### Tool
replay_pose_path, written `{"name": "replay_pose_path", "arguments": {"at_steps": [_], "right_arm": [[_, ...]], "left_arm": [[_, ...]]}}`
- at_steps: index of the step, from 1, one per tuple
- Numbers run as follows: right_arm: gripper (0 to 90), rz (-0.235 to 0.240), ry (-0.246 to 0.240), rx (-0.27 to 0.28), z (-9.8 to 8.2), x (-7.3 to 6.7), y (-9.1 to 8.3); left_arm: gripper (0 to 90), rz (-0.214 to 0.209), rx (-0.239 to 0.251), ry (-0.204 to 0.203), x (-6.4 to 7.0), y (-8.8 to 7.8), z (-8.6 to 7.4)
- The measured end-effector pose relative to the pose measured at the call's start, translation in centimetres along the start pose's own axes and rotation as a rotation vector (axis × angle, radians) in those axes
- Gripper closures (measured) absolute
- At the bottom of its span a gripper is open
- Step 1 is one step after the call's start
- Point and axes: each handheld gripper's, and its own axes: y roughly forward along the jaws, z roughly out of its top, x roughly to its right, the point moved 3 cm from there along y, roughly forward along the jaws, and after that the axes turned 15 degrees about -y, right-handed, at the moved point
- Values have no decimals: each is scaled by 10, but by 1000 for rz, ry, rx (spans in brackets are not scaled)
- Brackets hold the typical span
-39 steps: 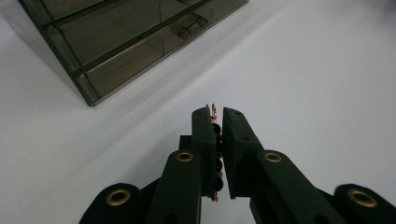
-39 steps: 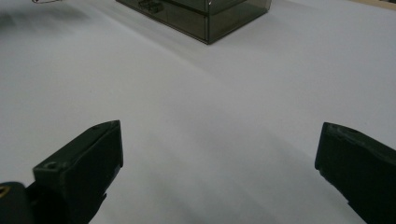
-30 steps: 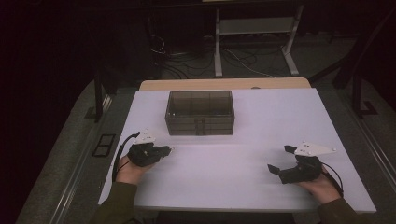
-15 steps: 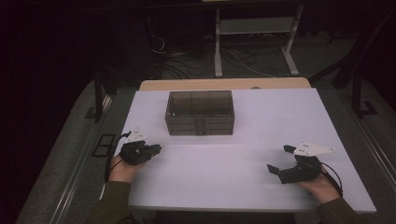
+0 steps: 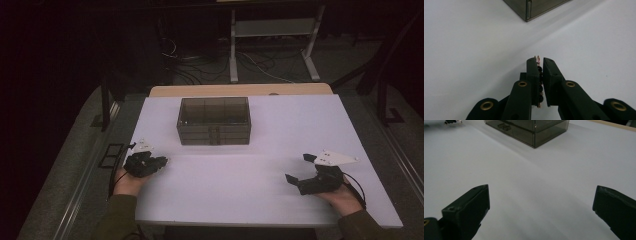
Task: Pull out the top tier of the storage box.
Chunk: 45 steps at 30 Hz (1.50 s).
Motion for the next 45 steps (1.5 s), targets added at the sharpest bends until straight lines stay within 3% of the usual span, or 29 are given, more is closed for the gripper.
{"name": "replay_pose_path", "arguments": {"at_steps": [9,13,33,45], "right_arm": [[5,12,-30,-8,0,-4,1],[5,18,-27,-6,0,-5,1],[5,15,-25,-22,-2,-3,1],[5,14,-22,-22,-1,-3,1]], "left_arm": [[824,18,-17,5,-3,4,-3],[748,25,-7,-2,-4,4,-3],[479,-32,56,-15,8,0,2],[398,-64,79,-2,22,3,5]]}}
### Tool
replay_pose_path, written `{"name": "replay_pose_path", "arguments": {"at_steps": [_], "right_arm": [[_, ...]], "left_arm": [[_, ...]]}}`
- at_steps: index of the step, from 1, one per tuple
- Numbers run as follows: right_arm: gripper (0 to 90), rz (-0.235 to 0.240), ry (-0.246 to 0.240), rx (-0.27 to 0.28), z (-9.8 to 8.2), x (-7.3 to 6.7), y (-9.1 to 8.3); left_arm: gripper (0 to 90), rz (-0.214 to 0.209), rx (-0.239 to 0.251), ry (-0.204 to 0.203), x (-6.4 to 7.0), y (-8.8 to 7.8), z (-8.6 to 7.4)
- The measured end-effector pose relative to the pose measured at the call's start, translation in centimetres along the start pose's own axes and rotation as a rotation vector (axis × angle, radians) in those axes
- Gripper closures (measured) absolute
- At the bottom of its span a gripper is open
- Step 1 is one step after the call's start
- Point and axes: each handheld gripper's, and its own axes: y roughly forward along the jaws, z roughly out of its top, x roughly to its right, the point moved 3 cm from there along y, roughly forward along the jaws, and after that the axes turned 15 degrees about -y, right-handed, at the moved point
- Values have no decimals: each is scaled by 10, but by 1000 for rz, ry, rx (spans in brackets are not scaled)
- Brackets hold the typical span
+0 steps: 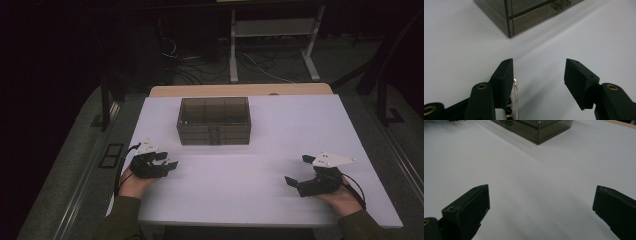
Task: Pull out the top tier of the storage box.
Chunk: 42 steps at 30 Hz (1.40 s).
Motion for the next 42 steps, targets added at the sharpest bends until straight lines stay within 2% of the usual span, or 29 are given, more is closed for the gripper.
{"name": "replay_pose_path", "arguments": {"at_steps": [12,19,36,42], "right_arm": [[5,0,-2,-2,0,0,0],[5,-1,-1,-3,0,0,1],[5,-1,-11,-7,0,0,2],[5,-1,-11,-9,-1,0,2]], "left_arm": [[307,-31,10,6,13,4,2],[219,-35,27,3,22,6,4],[123,-75,50,3,40,14,9],[46,-77,54,9,44,19,10]]}}
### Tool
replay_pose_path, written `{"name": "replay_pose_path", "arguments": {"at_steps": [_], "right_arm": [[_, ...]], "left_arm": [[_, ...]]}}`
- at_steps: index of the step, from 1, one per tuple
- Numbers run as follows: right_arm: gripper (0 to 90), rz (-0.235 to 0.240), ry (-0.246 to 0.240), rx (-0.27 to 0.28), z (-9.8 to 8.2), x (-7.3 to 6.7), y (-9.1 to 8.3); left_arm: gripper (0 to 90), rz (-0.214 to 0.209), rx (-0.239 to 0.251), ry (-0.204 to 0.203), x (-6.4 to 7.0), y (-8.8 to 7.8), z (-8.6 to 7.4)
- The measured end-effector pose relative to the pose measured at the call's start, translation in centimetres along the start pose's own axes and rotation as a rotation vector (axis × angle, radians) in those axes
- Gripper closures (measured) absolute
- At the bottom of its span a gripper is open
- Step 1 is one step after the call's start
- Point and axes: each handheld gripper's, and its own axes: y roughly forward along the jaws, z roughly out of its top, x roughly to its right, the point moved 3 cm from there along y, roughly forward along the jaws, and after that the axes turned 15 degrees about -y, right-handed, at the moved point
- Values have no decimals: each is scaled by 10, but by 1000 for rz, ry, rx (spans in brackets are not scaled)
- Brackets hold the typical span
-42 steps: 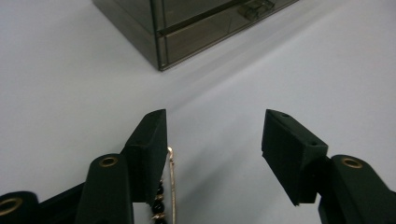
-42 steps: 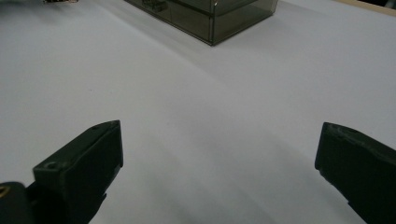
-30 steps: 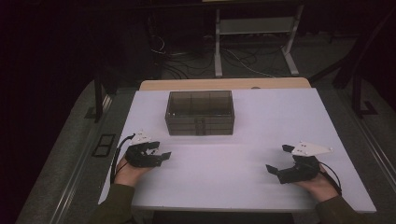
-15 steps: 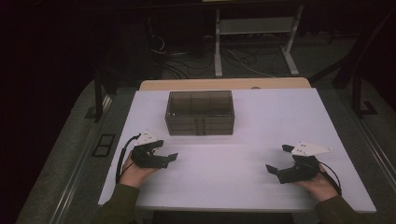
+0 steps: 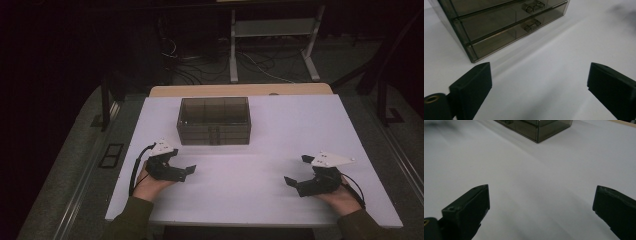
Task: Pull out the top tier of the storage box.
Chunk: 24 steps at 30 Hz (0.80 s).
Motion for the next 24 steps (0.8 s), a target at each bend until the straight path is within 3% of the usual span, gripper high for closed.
{"name": "replay_pose_path", "arguments": {"at_steps": [5,24], "right_arm": [[5,0,1,0,0,0,0],[5,4,2,5,1,-1,0]], "left_arm": [[0,-11,3,2,5,4,1],[0,-48,19,28,21,20,14]]}}
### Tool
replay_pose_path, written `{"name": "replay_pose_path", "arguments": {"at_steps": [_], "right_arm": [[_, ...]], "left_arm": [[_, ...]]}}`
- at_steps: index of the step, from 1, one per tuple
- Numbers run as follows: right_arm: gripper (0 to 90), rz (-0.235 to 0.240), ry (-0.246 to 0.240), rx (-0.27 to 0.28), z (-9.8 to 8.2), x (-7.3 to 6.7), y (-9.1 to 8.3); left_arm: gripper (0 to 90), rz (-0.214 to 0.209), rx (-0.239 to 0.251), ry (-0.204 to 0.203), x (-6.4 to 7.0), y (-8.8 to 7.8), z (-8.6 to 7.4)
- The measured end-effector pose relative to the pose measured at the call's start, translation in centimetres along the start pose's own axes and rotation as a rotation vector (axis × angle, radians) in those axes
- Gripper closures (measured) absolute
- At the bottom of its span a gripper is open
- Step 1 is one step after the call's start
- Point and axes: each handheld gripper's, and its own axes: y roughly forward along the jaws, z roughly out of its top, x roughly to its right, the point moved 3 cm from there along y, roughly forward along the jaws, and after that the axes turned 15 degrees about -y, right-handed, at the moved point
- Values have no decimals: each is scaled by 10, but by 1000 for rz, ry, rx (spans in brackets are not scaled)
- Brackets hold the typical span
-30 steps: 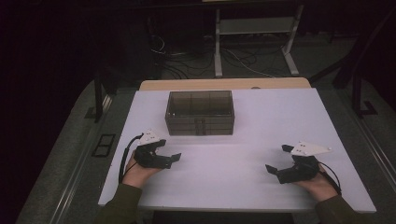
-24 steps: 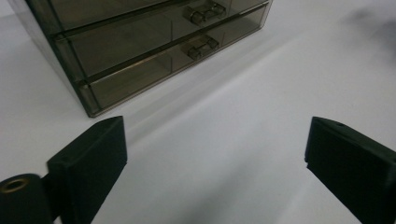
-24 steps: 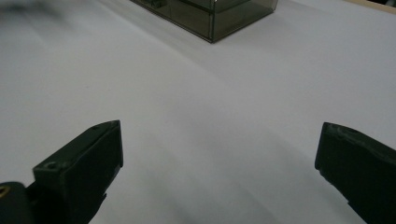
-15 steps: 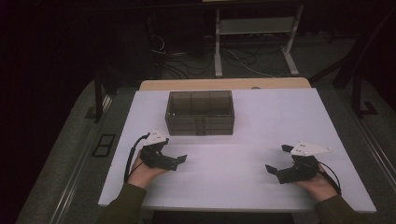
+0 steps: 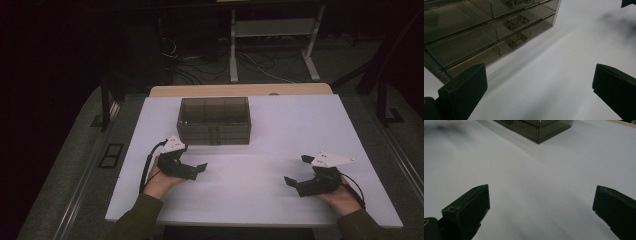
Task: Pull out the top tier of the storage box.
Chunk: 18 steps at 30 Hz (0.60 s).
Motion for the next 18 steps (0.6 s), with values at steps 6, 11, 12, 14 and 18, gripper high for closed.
{"name": "replay_pose_path", "arguments": {"at_steps": [6,11,12,14,18], "right_arm": [[5,1,2,0,0,0,0],[5,0,-1,-2,0,0,0],[5,0,-1,-2,0,0,0],[5,1,0,-1,0,0,0],[6,1,-1,-2,0,0,0]], "left_arm": [[0,-9,-10,7,3,6,3],[0,7,2,32,7,11,5],[0,3,1,29,8,12,6],[0,-2,1,25,8,14,7],[0,-3,-1,20,9,17,9]]}}
